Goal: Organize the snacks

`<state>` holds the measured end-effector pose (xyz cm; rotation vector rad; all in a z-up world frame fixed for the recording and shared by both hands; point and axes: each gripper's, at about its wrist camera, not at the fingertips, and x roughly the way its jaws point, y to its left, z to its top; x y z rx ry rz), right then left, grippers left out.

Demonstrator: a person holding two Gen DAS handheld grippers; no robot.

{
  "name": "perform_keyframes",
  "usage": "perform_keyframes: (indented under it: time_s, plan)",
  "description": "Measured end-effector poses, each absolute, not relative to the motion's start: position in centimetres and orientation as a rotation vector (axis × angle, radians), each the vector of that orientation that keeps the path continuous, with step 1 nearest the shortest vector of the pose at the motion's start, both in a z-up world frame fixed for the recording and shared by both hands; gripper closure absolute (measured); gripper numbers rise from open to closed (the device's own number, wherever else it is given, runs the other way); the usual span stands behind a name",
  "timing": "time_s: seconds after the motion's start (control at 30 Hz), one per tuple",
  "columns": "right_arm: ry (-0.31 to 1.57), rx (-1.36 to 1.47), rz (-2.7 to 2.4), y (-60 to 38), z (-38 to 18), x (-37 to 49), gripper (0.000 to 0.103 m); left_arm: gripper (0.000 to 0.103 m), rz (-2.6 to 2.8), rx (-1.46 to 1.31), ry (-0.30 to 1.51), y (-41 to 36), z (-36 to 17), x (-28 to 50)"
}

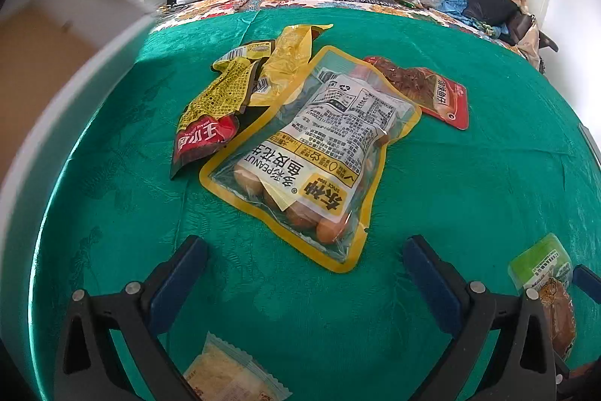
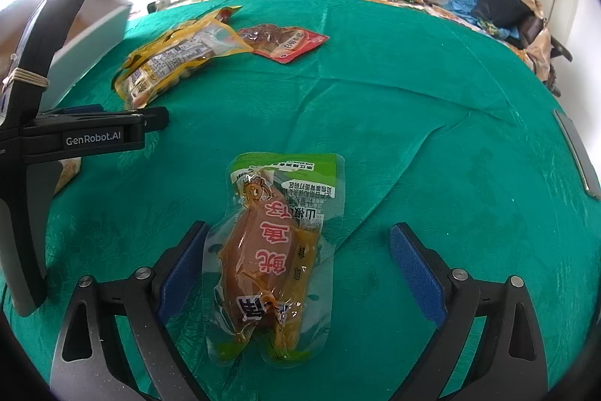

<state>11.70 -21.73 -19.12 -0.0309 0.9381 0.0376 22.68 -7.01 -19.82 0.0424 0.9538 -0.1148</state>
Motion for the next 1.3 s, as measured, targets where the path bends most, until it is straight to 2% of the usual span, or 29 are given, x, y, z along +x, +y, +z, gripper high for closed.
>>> perform_keyframes:
  time_s: [1.3]
  plan:
    - [0.939, -0.031, 0.037, -21.75, -19.1, 11.65, 0.006, 0.0, -0.12, 0.045, 0.955, -7.37, -19.73, 22.85]
